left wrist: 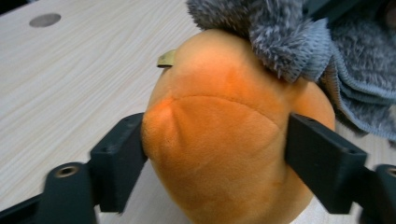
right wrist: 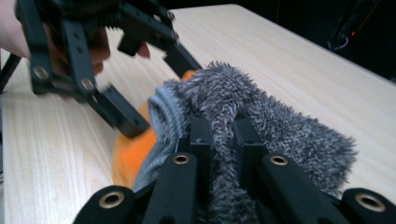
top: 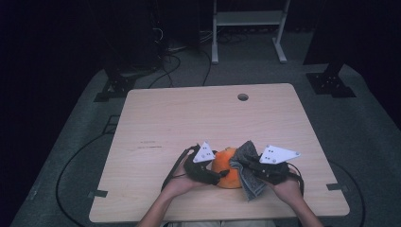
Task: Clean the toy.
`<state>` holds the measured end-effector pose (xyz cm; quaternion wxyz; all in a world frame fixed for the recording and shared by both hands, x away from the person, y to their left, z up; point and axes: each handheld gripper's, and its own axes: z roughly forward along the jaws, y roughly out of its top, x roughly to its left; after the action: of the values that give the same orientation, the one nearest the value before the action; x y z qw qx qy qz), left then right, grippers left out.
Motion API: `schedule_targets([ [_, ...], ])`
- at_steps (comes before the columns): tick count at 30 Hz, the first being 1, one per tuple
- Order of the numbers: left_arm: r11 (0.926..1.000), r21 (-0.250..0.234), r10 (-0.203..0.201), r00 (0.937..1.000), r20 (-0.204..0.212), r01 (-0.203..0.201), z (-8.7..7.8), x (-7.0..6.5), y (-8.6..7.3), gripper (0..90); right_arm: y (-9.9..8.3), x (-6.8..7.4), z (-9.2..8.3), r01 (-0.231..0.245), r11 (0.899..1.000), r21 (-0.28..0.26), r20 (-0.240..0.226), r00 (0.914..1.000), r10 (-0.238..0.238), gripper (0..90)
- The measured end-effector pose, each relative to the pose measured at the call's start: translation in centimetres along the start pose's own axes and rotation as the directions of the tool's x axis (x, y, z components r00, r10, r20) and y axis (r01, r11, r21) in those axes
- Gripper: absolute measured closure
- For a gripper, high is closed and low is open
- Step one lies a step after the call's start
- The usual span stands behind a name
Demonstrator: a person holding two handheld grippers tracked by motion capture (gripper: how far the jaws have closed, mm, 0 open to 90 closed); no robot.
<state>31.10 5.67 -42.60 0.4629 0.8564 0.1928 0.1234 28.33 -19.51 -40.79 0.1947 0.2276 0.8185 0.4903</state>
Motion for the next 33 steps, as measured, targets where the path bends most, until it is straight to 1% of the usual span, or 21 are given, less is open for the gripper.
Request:
schedule_targets([
  [2,0.9999,-0.007,0.013,0.9999,0.006,-0.013,0.0,-0.3,0.0,24.9,0.6,0.6,-0.1,0.024,0.999,-0.023,-0.009,0.9997,-0.024,80.7],
  [4,0.9986,-0.002,0.053,0.9985,0.013,-0.053,-0.1,-0.8,0.1,27.6,1.3,1.6,0.1,0.058,0.997,-0.043,-0.044,0.9972,-0.060,80.7],
  [6,0.9968,0.014,0.079,0.9968,0.010,-0.079,-0.2,-1.1,0.0,28.9,1.5,2.5,0.5,0.095,0.995,-0.025,-0.045,0.9943,-0.096,80.6],
  [7,0.9971,0.017,0.074,0.9972,0.014,-0.074,-0.2,-1.0,0.0,29.6,1.5,2.6,0.7,0.113,0.994,-0.014,-0.039,0.9928,-0.113,80.7],
  [9,0.9984,0.012,0.056,0.9983,0.014,-0.056,-0.2,-0.9,-0.2,30.2,1.2,2.0,0.8,0.079,0.997,-0.006,-0.044,0.9959,-0.079,80.7],
  [11,0.9990,0.006,0.044,0.9989,0.015,-0.044,-0.1,-0.8,-0.3,30.6,0.5,0.5,0.6,0.028,1.000,-0.007,-0.029,0.9992,-0.029,80.7],
  [15,0.9989,-0.002,0.046,0.9985,0.032,-0.046,-0.2,-0.8,-0.1,30.0,-0.4,-1.0,-0.2,-0.040,0.999,0.009,0.005,0.9992,0.040,80.7],
  [17,0.9997,-0.014,0.020,0.9988,0.045,-0.020,-0.4,-0.5,0.2,24.1,-0.7,-1.4,-0.5,-0.063,0.998,0.008,-0.005,0.9980,0.063,80.7],
  [18,1.0000,-0.008,-0.002,0.9988,0.048,0.003,-0.3,-0.4,0.3,20.4,-0.8,-1.3,-0.6,-0.060,0.998,0.005,-0.006,0.9982,0.060,80.7],
  [20,0.9972,0.041,-0.065,0.9968,0.048,0.063,0.2,0.1,0.4,11.1,-0.9,-0.9,-0.7,-0.043,0.999,-0.007,-0.018,0.9989,0.043,80.7],
  [21,0.9961,0.049,-0.076,0.9951,0.063,0.073,0.4,0.2,0.3,8.9,-0.9,-0.6,-0.8,-0.026,1.000,-0.014,-0.032,0.9992,0.025,80.7],
  [22,0.9964,0.041,-0.078,0.9930,0.089,0.075,0.5,0.2,0.1,10.6,-0.8,-0.4,-0.8,-0.017,1.000,-0.012,-0.028,0.9995,0.017,80.7],
  [23,0.9989,0.017,-0.046,0.9943,0.096,0.044,0.4,-0.1,0.0,19.6,-0.6,-0.1,-0.9,-0.004,1.000,-0.009,-0.021,0.9998,0.004,80.7],
  [24,1.0000,0.007,-0.002,0.9973,0.073,0.002,0.3,-0.5,0.1,24.0,-0.3,0.0,-0.9,0.005,1.000,-0.010,-0.013,0.9999,-0.005,80.7],
  [26,0.9977,-0.018,0.066,0.9967,0.047,-0.066,0.0,-1.2,0.4,29.8,0.5,0.5,-1.2,0.020,0.999,-0.030,-0.007,0.9998,-0.020,80.8],
  [27,0.9948,-0.017,0.101,0.9945,0.029,-0.100,-0.1,-1.6,0.6,31.1,0.9,0.9,-1.3,0.035,0.999,-0.034,-0.007,0.9994,-0.035,80.7],
  [28,0.9896,-0.018,0.143,0.9897,0.008,-0.143,0.0,-2.0,0.6,31.7,1.3,1.3,-1.2,0.051,0.998,-0.038,-0.001,0.9987,-0.052,80.7],
  [29,0.9826,-0.013,0.185,0.9827,-0.004,-0.185,0.0,-2.3,0.6,32.5,1.5,1.6,-1.2,0.067,0.997,-0.046,0.001,0.9977,-0.067,80.8],
  [31,0.9707,-0.011,0.240,0.9705,-0.023,-0.240,0.0,-2.6,0.4,33.6,1.6,1.8,-0.9,0.080,0.996,-0.037,0.002,0.9968,-0.080,80.8],
  [32,0.9686,-0.009,0.248,0.9685,-0.020,-0.248,0.0,-2.6,0.3,34.7,1.5,1.6,-0.8,0.069,0.997,-0.037,0.005,0.9976,-0.069,80.8],
  [33,0.9697,-0.008,0.244,0.9697,-0.011,-0.244,0.0,-2.6,0.2,35.2,1.3,1.3,-0.8,0.048,0.998,-0.036,0.001,0.9988,-0.048,80.8],
])
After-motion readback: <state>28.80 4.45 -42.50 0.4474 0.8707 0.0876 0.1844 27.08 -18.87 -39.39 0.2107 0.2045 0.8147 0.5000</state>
